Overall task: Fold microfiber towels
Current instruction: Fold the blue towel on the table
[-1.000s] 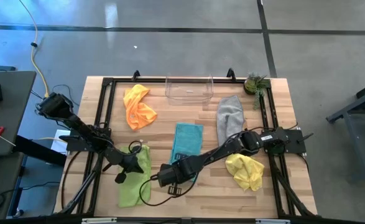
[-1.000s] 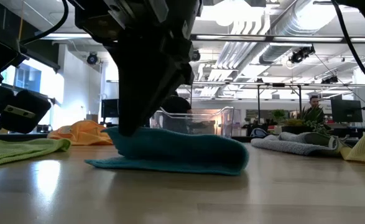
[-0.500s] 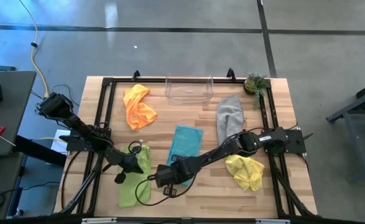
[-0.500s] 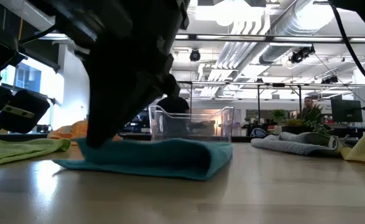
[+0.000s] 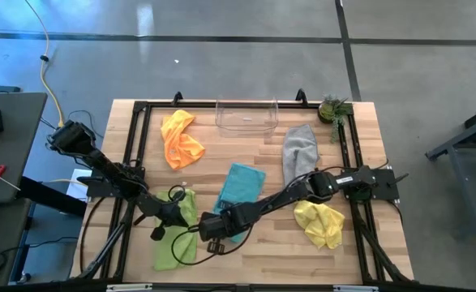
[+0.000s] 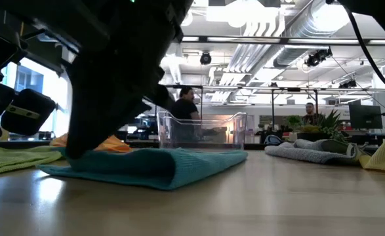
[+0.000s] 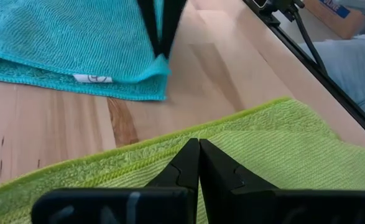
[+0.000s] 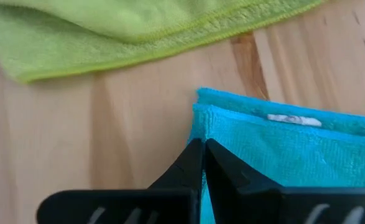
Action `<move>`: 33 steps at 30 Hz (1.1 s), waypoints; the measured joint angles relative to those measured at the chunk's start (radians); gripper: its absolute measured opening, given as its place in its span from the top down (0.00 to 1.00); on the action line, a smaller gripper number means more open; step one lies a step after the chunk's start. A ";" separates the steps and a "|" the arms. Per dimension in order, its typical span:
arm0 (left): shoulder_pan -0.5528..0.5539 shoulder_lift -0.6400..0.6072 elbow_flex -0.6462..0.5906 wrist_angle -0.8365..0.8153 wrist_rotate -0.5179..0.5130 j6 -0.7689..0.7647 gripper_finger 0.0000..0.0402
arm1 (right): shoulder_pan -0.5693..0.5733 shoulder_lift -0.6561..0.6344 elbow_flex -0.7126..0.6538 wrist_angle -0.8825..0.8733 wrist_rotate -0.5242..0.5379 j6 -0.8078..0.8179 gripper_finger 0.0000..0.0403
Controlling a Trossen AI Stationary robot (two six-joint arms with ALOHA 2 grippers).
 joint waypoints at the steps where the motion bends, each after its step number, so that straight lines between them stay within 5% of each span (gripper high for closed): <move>1: 0.000 0.000 0.000 -0.001 -0.002 0.000 1.00 | -0.002 0.003 0.000 0.009 -0.008 -0.001 0.99; 19: 0.000 0.000 0.000 -0.009 -0.008 -0.007 1.00 | -0.019 -0.060 0.017 -0.022 -0.013 -0.073 0.63; 25: 0.000 0.000 0.000 -0.016 -0.008 -0.008 1.00 | -0.007 -0.113 0.016 -0.178 0.120 -0.161 0.73; 30: 0.001 0.000 0.000 -0.015 -0.007 -0.008 1.00 | 0.000 -0.114 0.005 -0.179 0.126 -0.203 0.96; 33: 0.000 0.000 0.000 -0.015 -0.007 -0.008 1.00 | 0.002 -0.114 -0.028 -0.155 0.123 -0.215 0.97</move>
